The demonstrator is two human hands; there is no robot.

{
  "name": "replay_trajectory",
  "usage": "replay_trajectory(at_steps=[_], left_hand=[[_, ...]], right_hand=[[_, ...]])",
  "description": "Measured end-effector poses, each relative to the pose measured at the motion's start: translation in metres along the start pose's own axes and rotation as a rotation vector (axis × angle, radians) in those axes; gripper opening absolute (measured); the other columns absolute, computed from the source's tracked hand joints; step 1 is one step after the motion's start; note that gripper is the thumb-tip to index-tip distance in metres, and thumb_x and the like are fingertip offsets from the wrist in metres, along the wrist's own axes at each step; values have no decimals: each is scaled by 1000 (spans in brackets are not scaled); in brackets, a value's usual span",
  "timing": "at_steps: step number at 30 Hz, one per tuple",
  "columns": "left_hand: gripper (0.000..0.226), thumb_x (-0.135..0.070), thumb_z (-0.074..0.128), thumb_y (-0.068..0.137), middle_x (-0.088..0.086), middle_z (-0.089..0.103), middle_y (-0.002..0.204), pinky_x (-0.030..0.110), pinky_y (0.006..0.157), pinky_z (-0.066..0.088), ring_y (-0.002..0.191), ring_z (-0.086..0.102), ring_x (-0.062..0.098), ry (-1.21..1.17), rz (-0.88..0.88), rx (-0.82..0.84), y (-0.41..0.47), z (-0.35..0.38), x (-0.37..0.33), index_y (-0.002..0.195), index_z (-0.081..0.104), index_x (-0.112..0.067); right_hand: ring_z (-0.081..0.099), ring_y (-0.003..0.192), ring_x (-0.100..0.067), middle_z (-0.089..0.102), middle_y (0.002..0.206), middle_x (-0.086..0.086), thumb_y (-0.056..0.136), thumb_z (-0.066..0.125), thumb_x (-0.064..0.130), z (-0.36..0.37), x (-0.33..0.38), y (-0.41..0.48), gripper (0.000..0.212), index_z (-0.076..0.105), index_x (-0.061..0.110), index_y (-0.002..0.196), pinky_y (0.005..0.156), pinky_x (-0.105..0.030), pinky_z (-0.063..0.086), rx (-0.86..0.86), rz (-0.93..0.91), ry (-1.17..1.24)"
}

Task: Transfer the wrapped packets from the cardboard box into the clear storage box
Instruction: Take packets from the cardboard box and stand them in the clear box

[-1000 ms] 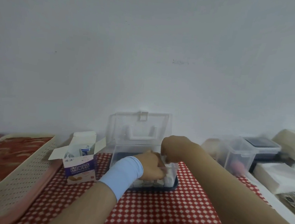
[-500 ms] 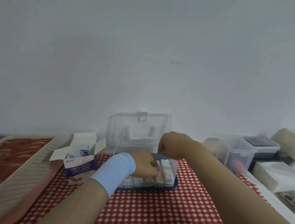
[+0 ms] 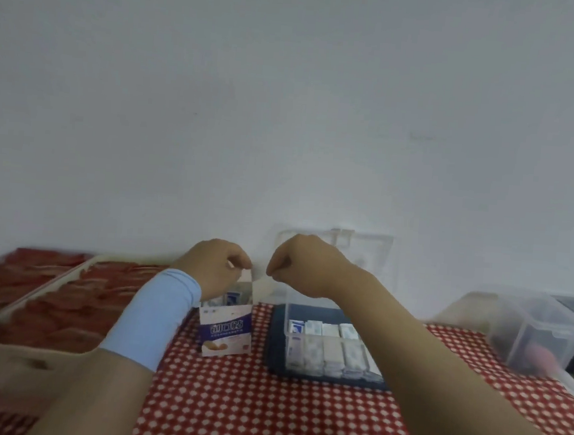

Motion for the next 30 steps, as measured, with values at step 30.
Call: replay_trajectory(at_steps=[30], left_hand=[[37, -2, 51, 89, -19, 67, 92, 10, 71, 40, 85, 60, -5, -241, -34, -45, -7, 16, 97, 97, 71, -32]], right_hand=[[61, 66, -12, 68, 79, 1, 84, 76, 41, 88, 66, 75, 29, 80, 18, 99, 60, -24, 49, 310, 7, 41]])
Point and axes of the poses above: each hand's wrist, its own y-axis towards the middle knuckle, its own z-axis out of the palm, x = y × z, the point moved 5 cm from there along y, towards the middle knuckle
